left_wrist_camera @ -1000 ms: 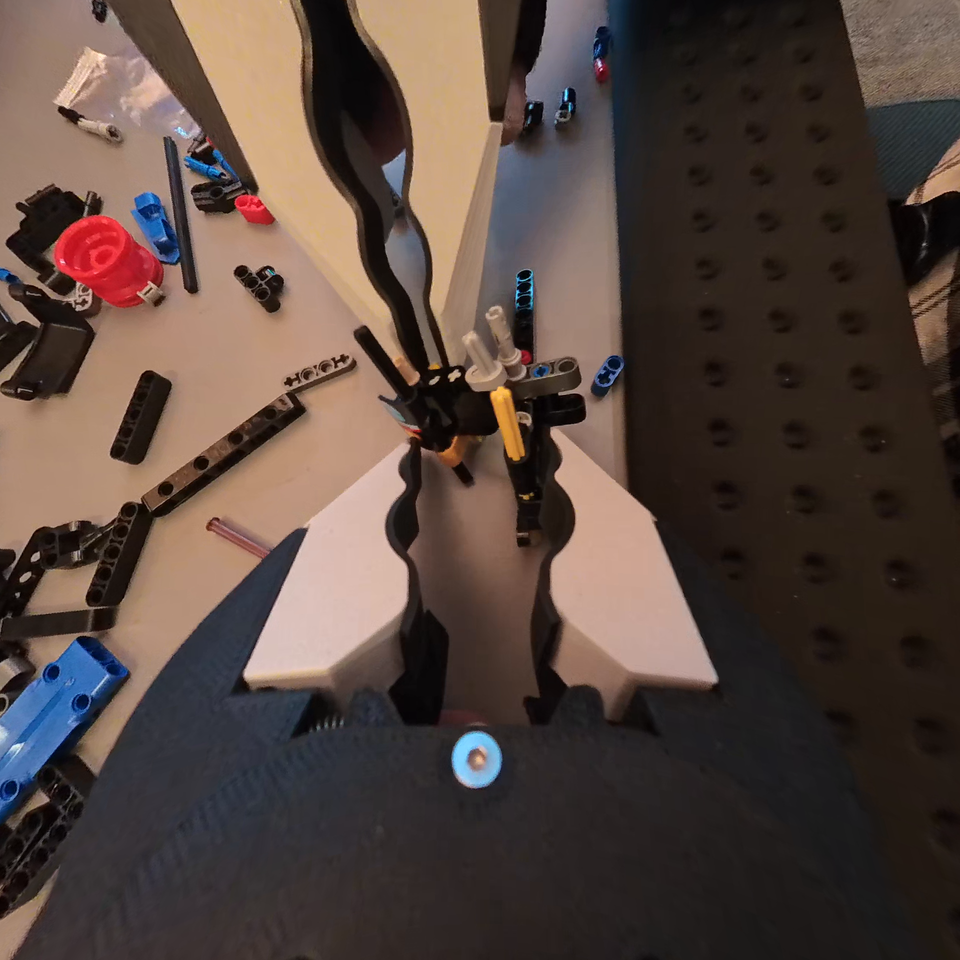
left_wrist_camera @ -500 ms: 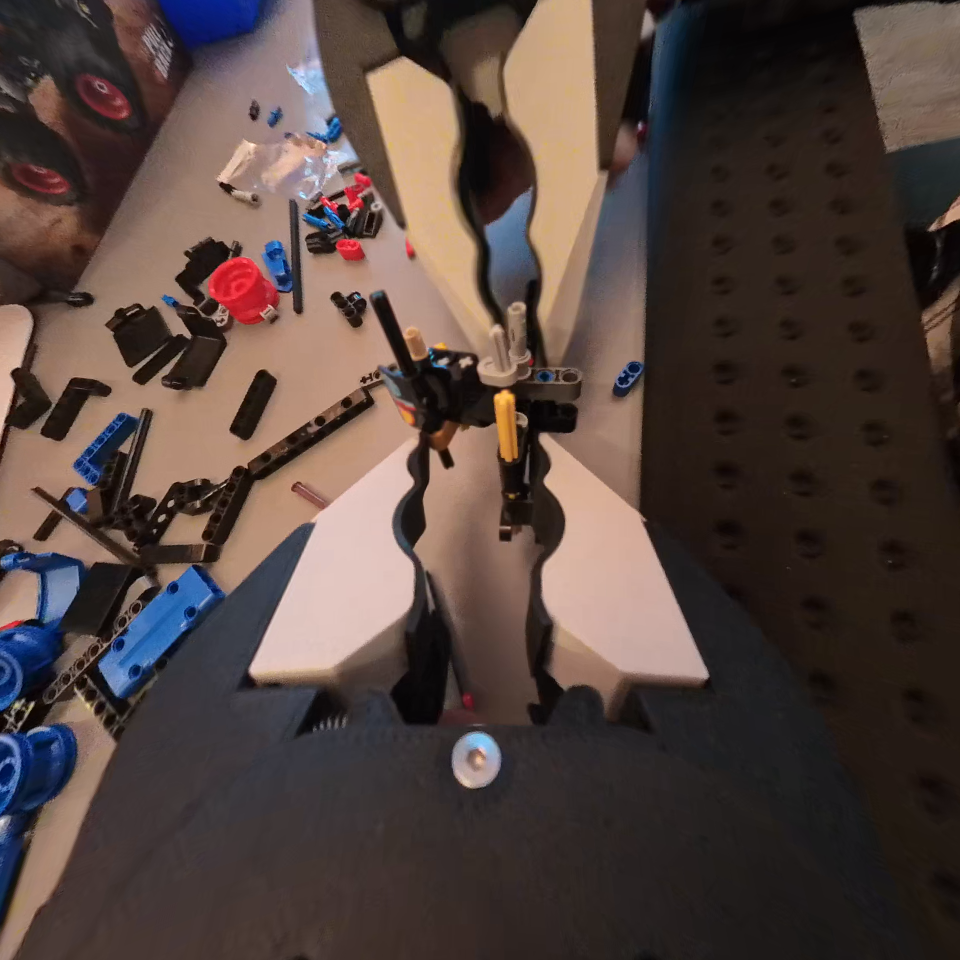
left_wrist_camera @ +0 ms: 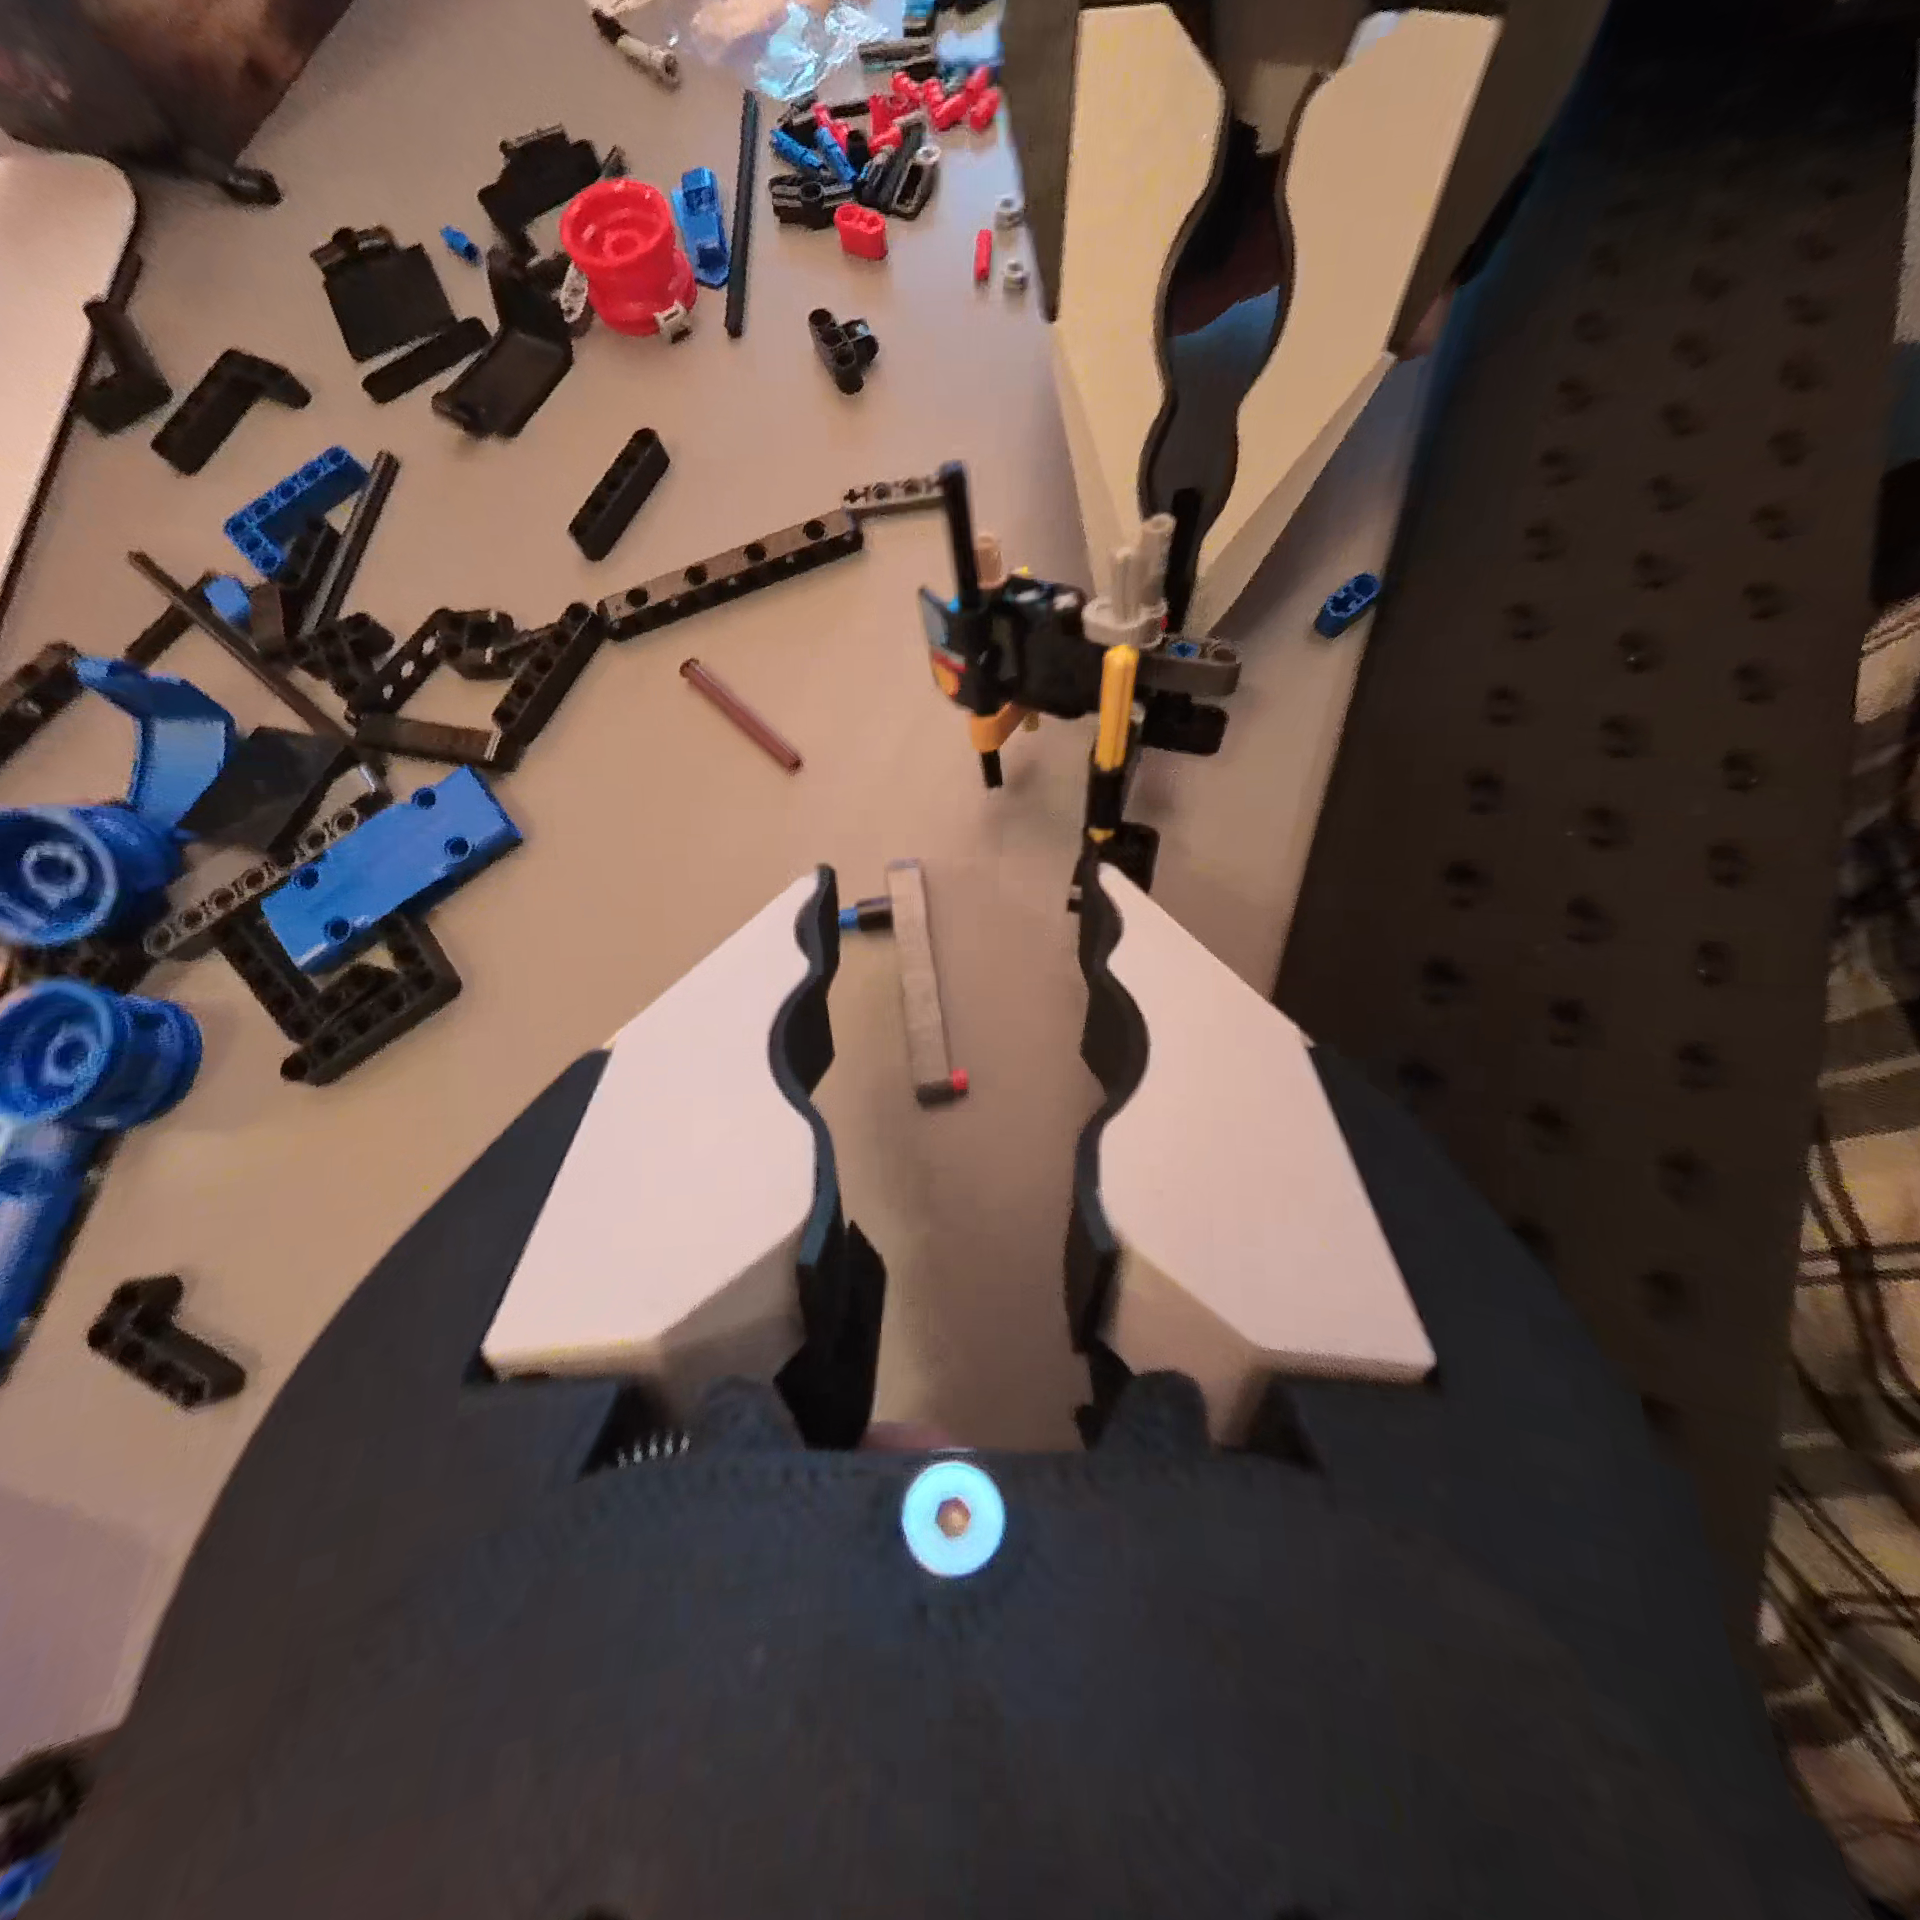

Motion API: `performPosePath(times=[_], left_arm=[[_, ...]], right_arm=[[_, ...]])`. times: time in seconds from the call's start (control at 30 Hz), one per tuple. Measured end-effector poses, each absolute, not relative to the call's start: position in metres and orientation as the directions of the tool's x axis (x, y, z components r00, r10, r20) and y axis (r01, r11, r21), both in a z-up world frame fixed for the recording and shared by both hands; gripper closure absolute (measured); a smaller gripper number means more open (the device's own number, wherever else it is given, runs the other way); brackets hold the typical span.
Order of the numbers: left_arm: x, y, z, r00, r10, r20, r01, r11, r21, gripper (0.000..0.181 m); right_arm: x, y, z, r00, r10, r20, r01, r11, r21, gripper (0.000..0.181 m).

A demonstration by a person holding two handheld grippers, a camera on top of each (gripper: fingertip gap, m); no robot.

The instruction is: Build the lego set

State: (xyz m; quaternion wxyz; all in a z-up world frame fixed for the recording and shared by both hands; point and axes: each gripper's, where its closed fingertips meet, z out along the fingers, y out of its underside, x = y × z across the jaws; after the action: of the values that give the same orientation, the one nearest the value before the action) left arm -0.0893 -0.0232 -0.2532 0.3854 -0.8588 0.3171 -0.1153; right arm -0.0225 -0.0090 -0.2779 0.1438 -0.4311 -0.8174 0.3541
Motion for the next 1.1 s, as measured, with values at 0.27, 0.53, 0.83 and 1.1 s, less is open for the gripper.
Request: performPosePath(times=[0.27, 0.53, 0.83, 1.1], left_arm=[[-0.111, -0.03, -0.287, 0.794, -0.6, -0.098, -0.52, -0.588, -0.619, 0.169], [-0.119, -0.026, -0.287, 0.8, -0.581, -0.152, -0.536, -0.578, -0.615, 0.176], [-0.129, -0.018, -0.259, 0.827, -0.523, -0.206, -0.498, -0.512, -0.7, 0.176], [-0.111, -0.002, -0.216, 0.732, -0.533, -0.424, -0.639, -0.32, -0.699, 0.176]], right_arm=[[-0.022, -0.01, -0.284, -0.577, 0.816, -0.037, 0.603, 0.395, -0.693, 0.165], [-0.021, -0.007, -0.28, -0.578, 0.815, -0.035, 0.59, 0.388, -0.709, 0.165], [-0.019, -0.003, -0.266, -0.561, 0.826, -0.054, 0.575, 0.343, -0.742, 0.159], [-0.026, 0.022, -0.205, -0.474, 0.879, -0.058, 0.458, 0.189, -0.869, 0.158]])
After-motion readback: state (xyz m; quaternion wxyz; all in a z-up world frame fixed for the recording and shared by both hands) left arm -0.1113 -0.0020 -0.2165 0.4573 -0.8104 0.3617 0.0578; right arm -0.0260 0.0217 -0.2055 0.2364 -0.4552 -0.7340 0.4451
